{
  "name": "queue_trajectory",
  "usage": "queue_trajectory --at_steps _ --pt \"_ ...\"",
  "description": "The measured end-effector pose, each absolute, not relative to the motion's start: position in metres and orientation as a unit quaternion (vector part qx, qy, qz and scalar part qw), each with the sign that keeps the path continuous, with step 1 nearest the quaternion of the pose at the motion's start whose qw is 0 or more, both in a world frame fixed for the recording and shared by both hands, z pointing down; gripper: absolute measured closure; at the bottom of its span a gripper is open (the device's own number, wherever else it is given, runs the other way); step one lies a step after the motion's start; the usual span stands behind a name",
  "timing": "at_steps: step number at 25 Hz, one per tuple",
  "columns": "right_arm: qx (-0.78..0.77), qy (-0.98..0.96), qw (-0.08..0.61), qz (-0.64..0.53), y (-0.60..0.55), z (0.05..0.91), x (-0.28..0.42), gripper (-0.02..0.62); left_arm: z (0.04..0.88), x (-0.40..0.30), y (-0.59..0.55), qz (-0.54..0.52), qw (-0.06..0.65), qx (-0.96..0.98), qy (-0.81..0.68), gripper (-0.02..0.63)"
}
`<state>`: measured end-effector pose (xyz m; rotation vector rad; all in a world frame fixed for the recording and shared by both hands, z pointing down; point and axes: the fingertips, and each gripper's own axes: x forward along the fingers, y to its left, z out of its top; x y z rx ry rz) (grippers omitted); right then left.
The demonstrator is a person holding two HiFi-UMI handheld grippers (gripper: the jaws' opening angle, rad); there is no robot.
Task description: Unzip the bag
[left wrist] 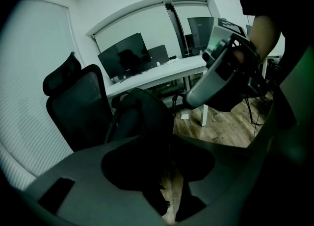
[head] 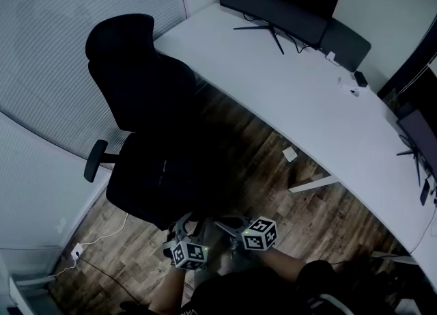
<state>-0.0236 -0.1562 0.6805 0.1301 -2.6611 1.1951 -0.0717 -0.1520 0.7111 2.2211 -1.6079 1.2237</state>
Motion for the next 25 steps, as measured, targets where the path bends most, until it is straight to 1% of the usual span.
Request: queue_trajectory --at_steps 2,6,11,14,17,21,25 --pt "0.044 -0.904 0.107 0.411 -0.157 0.678 -0.023 0.545 0.709 -0.071 -0.152 0.399 0.076 0.737 -0.54 0.432" --pt "0.051 -0.893 0.088 0.438 -0.163 0.673 -0.023 0.545 0.71 -0.074 -0.149 0.403 0.081 0.728 -0.548 0.48" --pt "0.055 -0.863 0.04 0.5 -0.17 0.66 -0.026 0.545 0.702 -0.075 -0.148 0.387 0.101 0.725 -0.561 0.505" --pt "0.061 -0.857 0.025 0.511 -0.177 0.654 -0.029 0.545 0.7 -0.079 -0.147 0.385 0.1 0.722 -0.566 0.515" --pt "0.066 -0.859 0.025 0.506 -0.184 0.651 -0.03 0.545 0.699 -0.079 -0.147 0.383 0.111 0.72 -0.568 0.531" --pt "0.075 -0.86 0.025 0.505 -0.191 0.649 -0.029 0.545 0.697 -0.078 -0.145 0.379 0.124 0.718 -0.571 0.534" --pt "0.097 -0.852 0.01 0.514 -0.207 0.648 -0.026 0.544 0.694 -0.078 -0.145 0.38 0.126 0.716 -0.572 0.537"
